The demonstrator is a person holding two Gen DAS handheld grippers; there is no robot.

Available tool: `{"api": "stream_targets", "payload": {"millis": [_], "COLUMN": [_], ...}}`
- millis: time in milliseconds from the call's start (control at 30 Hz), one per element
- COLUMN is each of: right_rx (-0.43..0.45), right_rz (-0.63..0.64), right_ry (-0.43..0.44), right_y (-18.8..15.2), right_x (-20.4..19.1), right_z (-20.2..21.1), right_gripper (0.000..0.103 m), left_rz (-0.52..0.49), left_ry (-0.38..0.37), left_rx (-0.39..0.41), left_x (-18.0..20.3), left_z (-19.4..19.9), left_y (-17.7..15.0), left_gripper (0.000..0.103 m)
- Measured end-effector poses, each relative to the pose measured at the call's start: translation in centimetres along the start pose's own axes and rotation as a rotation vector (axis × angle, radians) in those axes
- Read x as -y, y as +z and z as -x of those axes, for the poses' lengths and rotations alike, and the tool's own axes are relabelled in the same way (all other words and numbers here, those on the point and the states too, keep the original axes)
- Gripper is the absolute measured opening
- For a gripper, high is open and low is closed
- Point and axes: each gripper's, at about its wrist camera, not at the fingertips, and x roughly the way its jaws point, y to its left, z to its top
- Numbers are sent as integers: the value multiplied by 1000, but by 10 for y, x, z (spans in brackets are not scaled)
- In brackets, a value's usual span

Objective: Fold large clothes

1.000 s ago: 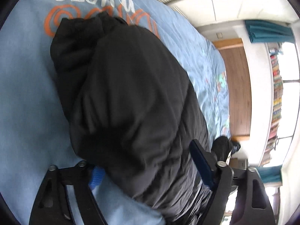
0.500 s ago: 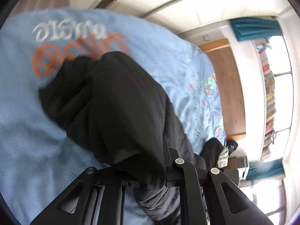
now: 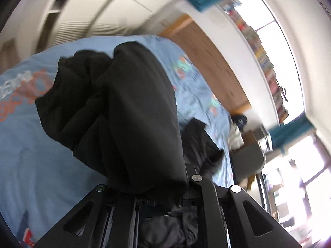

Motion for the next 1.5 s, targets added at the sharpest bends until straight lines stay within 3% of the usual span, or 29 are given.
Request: {"api": "stream_targets", "payload": {"millis": [333, 667, 767, 933, 1167, 1433, 1500], "right_rx": [46, 46, 36, 27, 26, 1, -11], "right_rz": [-74, -126, -135, -140, -129, -65, -40], "right_ry": [-12, -23, -24, -25, -19, 14, 30], "right_y": [-2, -7, -9, -11, -12, -8, -7], "right_x": [41, 71, 76, 78, 75, 42, 29], "right_z": [21, 22, 20, 19, 21, 14, 8], "right_gripper": [58, 58, 58, 58, 58, 58, 58], "left_rz": [-164, -253, -263, -271, -351, -418, -426], "left_ry": [-34, 66, 82, 73, 52, 70, 94], "left_rx": [-174, -330, -359, -393, -435, -387, -364], "left_x": [79, 87, 91, 99, 115, 104, 99], "left_z": [-60, -112, -120, -124, -118, -88, -83], "left_y": [-75, -141, -153, -168, -180, -179, -165], "left_gripper": [12, 12, 18, 33, 35, 39, 40]}}
